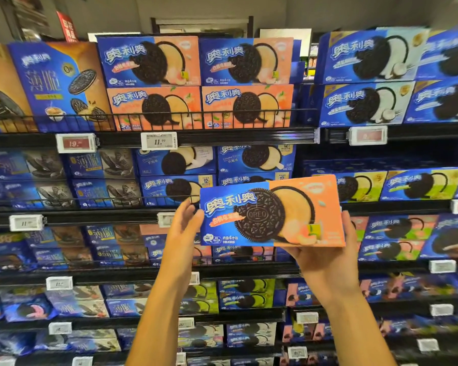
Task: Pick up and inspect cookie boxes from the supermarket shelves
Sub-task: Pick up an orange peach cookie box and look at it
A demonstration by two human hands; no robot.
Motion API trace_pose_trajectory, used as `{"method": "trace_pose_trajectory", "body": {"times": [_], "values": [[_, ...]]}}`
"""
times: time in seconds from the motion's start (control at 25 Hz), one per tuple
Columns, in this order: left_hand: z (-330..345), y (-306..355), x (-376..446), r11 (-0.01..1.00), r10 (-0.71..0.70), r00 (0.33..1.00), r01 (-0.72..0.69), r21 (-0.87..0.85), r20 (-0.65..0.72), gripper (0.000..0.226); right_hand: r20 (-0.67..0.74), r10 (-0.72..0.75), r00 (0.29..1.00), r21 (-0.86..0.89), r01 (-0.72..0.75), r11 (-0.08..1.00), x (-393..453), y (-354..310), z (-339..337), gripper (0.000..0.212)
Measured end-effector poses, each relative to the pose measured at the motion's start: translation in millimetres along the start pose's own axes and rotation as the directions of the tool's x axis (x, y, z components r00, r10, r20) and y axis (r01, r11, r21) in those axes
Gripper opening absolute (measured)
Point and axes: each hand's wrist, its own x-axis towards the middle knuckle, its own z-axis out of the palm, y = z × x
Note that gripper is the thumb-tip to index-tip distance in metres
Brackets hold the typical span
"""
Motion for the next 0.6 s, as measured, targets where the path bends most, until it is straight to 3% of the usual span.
{"method": "trace_pose_trajectory", "body": {"times": [0.12, 0.24, 0.36, 0.44, 0.6], "values": [[2, -6, -4, 0.992, 0.027, 0.981, -0.002, -0.127, 0.191, 0.047, 0.036, 0.006, 0.999, 0.078, -0.008, 0.997, 4, 0, -5, 0.057], [9, -4, -7, 0.984, 0.071, 0.980, -0.038, -0.174, 0.186, 0.039, -0.063, -0.035, 0.997, 0.070, 0.040, 0.997, 8, -5, -10, 0.045], [15, -1, -5, 0.984, 0.065, 0.993, -0.047, -0.172, 0.103, 0.044, -0.210, -0.213, 0.954, -0.256, 0.157, 0.954, 10, -11, -20, 0.022], [20, -2, -3, 0.985, 0.071, 0.992, -0.053, -0.162, 0.103, 0.039, -0.206, -0.306, 0.929, -0.418, 0.200, 0.886, 8, -16, -24, 0.029], [33, -4, -4, 0.984, 0.085, 0.988, -0.062, -0.169, 0.131, 0.033, -0.160, -0.300, 0.940, -0.425, 0.208, 0.881, 9, -24, -34, 0.024]]}}
